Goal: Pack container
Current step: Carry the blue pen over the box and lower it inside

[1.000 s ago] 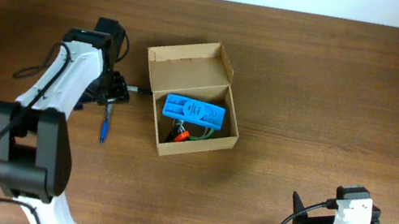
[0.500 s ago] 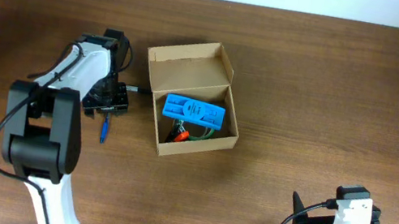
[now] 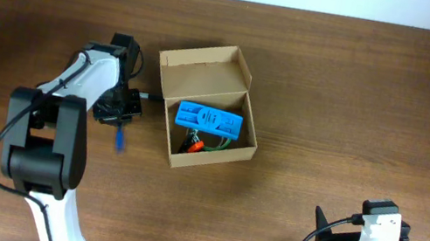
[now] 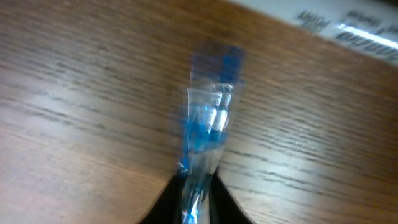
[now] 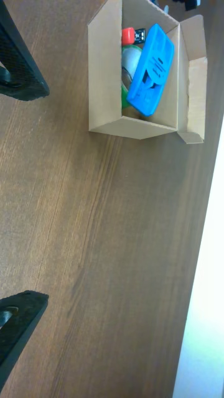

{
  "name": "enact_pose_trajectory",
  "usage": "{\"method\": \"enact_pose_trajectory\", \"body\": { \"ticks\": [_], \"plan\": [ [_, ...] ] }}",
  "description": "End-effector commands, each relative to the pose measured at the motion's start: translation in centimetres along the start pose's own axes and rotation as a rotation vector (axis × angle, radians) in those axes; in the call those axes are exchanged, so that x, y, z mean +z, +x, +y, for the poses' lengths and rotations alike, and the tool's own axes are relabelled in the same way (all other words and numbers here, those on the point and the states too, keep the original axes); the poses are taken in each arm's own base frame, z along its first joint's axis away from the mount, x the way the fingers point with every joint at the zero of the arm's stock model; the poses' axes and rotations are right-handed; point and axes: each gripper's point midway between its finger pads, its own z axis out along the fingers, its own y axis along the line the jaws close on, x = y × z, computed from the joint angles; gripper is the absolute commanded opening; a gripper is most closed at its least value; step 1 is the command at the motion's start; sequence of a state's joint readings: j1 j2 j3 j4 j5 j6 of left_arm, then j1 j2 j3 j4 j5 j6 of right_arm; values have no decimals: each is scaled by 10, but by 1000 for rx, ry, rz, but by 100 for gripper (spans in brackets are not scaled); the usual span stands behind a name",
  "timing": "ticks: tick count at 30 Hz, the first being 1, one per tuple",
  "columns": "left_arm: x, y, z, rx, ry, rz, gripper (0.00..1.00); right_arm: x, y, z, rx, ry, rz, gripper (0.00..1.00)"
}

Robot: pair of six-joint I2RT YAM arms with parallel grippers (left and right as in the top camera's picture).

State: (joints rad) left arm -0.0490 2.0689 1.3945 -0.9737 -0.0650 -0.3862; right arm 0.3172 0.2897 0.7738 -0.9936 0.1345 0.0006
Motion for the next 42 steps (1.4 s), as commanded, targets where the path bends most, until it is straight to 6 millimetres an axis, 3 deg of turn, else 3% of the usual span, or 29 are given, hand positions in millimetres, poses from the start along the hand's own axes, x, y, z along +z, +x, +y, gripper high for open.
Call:
{"method": "enact_pose_trajectory", "body": {
  "ticks": [1, 4, 8, 12, 16, 18, 21, 26, 33, 36, 42],
  "plan": [
    [39, 20, -4, -6, 30, 95, 2, -1, -1, -3, 12, 18, -7, 99],
    [32, 14, -7, -9, 50, 63, 2, -1, -1, -3, 12, 18, -7, 99],
    [-6, -2, -10, -25, 94, -55, 2, -1, -1, -3, 12, 18, -7, 99],
    [-76, -13, -13, -21, 168, -243, 2, -1, -1, -3, 12, 18, -7, 99],
    [-145, -7, -28, 36, 210, -430, 2, -1, -1, -3, 12, 18, -7, 99],
    [-170, -1, -43, 79, 228, -497, 2, -1, -1, -3, 12, 18, -7, 99],
    [-189, 10, -75, 162, 262, -539, 2, -1, -1, -3, 12, 18, -7, 99],
    [-193, 24, -121, 377, 221, -572, 2, -1, -1, -3, 12, 18, -7, 99],
    [-166, 48, -170, 843, 93, -479, 8, -1, -1, -3, 12, 18, -7, 99],
    [-158, 62, -175, 935, 53, -415, 9, -1, -1, -3, 12, 18, -7, 99],
    [-151, 75, -164, 1039, -10, -346, 13, -1, -1, -3, 12, 18, -6, 99]
  ]
}}
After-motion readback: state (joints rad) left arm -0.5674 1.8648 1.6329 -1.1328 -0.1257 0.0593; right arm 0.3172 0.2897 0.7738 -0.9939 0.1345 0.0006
